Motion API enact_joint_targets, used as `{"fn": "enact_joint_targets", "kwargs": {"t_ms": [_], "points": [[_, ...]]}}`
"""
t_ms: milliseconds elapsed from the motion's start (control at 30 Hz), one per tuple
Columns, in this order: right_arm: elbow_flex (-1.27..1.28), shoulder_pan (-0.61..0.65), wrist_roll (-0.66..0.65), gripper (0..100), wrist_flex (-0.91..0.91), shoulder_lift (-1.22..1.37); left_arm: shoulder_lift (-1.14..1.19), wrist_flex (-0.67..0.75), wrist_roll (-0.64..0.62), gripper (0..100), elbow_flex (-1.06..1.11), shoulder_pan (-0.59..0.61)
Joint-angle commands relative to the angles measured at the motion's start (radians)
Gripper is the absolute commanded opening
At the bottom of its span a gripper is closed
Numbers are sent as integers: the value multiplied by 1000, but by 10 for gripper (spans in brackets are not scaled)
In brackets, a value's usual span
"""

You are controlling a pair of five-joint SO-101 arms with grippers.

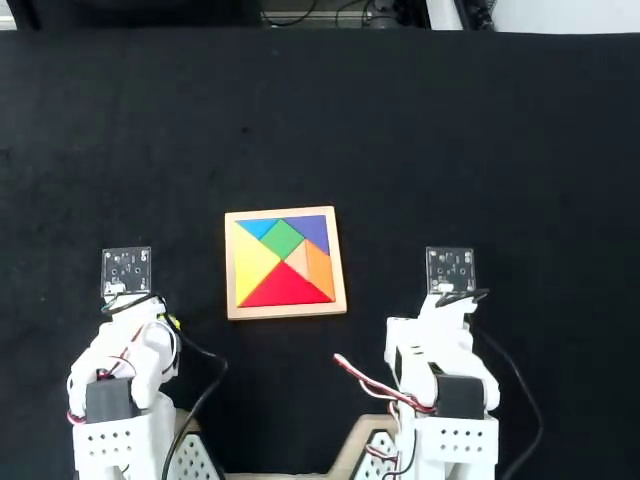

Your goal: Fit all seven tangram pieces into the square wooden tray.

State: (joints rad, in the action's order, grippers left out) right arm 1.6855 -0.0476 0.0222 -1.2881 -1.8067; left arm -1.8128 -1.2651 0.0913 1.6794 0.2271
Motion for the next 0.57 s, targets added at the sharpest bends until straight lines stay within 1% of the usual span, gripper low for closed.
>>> {"fn": "enact_joint_targets", "kwargs": {"t_ms": [0, 100, 533], "points": [[-1, -11, -6, 164, -5, -62, 2, -3, 2, 44, 19, -1], [-1, -11, -6, 164, -5, -62, 2, -3, 2, 30, 19, -7], [-1, -9, -6, 164, -5, -62, 2, -3, 2, 30, 19, -5]]}}
